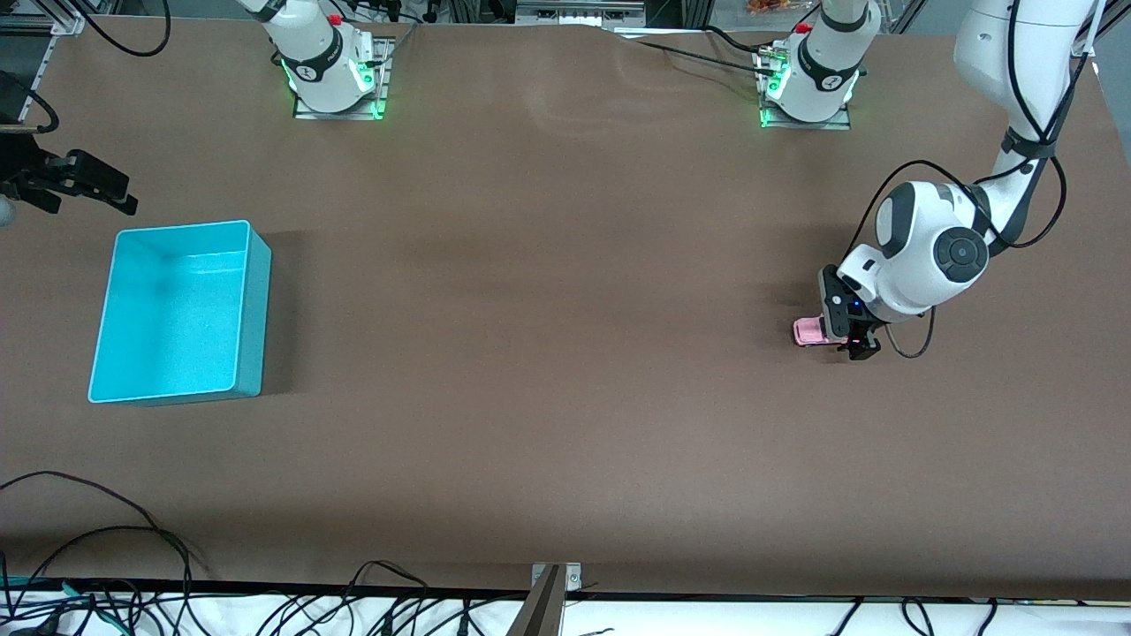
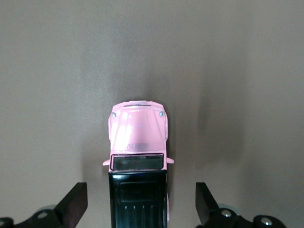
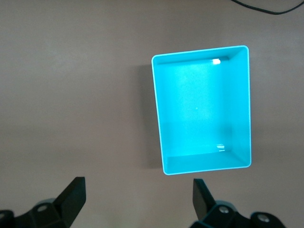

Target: Wind and store pink jeep toy

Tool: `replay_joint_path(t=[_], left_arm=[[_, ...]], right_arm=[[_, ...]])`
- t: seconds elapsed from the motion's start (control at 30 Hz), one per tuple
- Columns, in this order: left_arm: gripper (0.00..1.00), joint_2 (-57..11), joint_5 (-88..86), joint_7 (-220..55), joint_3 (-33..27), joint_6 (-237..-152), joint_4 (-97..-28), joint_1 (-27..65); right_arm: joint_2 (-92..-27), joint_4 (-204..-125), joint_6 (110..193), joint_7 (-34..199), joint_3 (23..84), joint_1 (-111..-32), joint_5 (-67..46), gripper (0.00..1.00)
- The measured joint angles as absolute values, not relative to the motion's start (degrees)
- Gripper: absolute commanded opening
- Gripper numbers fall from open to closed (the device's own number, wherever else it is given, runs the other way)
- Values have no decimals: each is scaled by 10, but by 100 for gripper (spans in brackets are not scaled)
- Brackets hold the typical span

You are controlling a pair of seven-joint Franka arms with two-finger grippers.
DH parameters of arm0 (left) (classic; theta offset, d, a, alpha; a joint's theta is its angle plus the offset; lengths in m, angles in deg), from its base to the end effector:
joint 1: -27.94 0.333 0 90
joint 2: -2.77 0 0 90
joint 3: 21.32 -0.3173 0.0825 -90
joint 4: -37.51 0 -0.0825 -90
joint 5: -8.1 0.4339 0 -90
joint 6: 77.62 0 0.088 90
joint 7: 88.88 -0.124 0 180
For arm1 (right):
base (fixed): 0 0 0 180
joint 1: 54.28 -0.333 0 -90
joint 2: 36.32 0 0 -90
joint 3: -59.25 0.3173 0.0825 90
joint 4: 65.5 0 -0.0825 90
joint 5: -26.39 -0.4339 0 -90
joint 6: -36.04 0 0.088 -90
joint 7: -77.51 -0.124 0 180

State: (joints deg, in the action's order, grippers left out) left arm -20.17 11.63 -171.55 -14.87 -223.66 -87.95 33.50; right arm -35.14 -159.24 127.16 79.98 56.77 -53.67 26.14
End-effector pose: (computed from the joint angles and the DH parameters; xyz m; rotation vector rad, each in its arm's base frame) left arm 0.5805 -0.0125 0.1407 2.2724 -2.1215 -0.0336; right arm 0.5971 -0.0319 0.5888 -3.1348 0.0171 0.0390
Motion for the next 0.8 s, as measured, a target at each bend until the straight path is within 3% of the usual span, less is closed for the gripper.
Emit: replay_joint_path(t=[0.13,0.33,0.47,0.8], left_arm=[[46,-207,117,-1717,-149,-2239,-878,337],[13,-209,118,-1734,-149,-2240,-876,337],[6,-209,118,-1737,-149,-2240,-875,337],[6,-210,118,-1738,-146,-2240,-874,334]], right_arm=[[-351,-1592,1272,800,568,-537,261,100],[-351,-1592,1272,800,568,-537,261,100],[-351,-1592,1272,800,568,-537,261,100],[-351,-1592,1272,800,568,-537,261,100]])
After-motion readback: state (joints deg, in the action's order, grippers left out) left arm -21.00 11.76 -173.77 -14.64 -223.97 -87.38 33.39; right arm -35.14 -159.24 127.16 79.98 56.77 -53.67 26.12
